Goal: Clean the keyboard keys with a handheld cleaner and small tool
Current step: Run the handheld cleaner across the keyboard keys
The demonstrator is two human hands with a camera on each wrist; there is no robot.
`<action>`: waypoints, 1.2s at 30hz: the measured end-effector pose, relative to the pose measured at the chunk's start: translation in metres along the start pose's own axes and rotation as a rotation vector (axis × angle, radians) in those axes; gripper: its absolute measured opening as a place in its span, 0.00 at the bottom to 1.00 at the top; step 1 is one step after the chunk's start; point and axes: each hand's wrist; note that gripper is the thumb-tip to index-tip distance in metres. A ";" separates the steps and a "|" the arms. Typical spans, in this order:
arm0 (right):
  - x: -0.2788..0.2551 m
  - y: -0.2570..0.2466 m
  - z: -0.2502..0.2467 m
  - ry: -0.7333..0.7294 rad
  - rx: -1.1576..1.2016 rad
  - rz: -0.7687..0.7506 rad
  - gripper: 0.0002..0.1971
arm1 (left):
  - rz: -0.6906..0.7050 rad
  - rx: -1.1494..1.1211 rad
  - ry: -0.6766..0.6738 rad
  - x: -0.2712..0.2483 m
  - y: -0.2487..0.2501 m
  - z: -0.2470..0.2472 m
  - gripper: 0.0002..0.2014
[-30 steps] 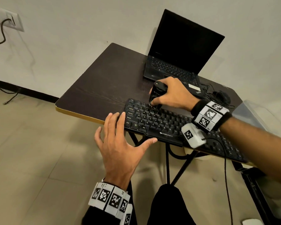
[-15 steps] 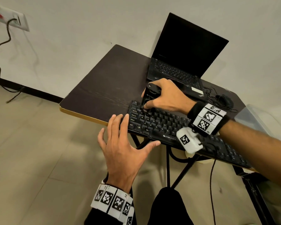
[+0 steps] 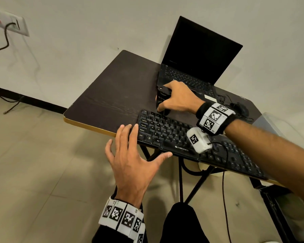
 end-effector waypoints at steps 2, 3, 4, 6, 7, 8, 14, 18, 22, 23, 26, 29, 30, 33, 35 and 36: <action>-0.012 0.002 0.003 -0.014 0.021 -0.028 0.12 | 0.003 0.001 0.001 0.000 0.000 -0.001 0.58; -0.018 0.003 0.006 -0.032 0.051 -0.041 0.13 | 0.002 0.002 0.000 -0.001 0.000 -0.001 0.58; -0.025 0.006 0.009 -0.047 0.085 -0.048 0.13 | 0.001 0.001 -0.001 0.000 0.000 0.000 0.58; -0.031 0.012 0.012 -0.013 0.127 -0.034 0.16 | 0.001 0.002 0.001 0.000 0.000 0.001 0.58; -0.030 0.017 0.012 0.031 0.125 -0.017 0.17 | 0.003 0.001 0.004 0.000 0.000 0.001 0.58; -0.031 0.024 0.010 0.075 0.099 0.002 0.17 | 0.008 -0.007 0.005 -0.001 0.001 0.001 0.58; -0.062 0.048 0.006 0.036 0.211 0.035 0.11 | -0.002 -0.019 0.012 0.000 0.001 0.001 0.58; -0.086 0.057 0.003 -0.030 0.385 0.058 0.10 | 0.004 -0.022 0.016 0.000 0.001 0.002 0.57; -0.101 0.060 0.003 -0.114 0.451 0.054 0.07 | -0.004 -0.019 0.013 0.000 0.001 0.001 0.57; -0.103 0.060 0.003 -0.123 0.463 0.046 0.07 | -0.001 -0.020 0.015 -0.001 0.001 0.001 0.57; -0.104 0.056 -0.001 -0.132 0.449 0.007 0.09 | 0.001 -0.017 0.017 -0.001 0.001 0.002 0.57; -0.090 0.042 -0.003 -0.070 0.410 -0.032 0.11 | 0.001 -0.015 0.025 -0.001 0.001 0.001 0.57; -0.082 0.036 -0.002 -0.037 0.412 -0.050 0.12 | -0.001 -0.013 0.025 -0.001 0.001 0.001 0.57; -0.058 0.017 0.005 0.035 0.412 -0.103 0.12 | 0.013 -0.006 0.031 -0.002 0.003 0.003 0.57; -0.032 -0.004 0.017 0.011 0.329 -0.156 0.12 | -0.012 -0.017 0.032 0.001 -0.010 0.000 0.57; -0.026 -0.005 0.018 0.015 0.277 -0.163 0.12 | -0.011 -0.014 0.028 0.000 -0.007 0.000 0.57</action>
Point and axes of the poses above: each hand's wrist, its own x-axis towards the middle knuckle, its own z-axis out of the palm, y = z × x, and after that the axes turned 13 degrees about -y, right-handed
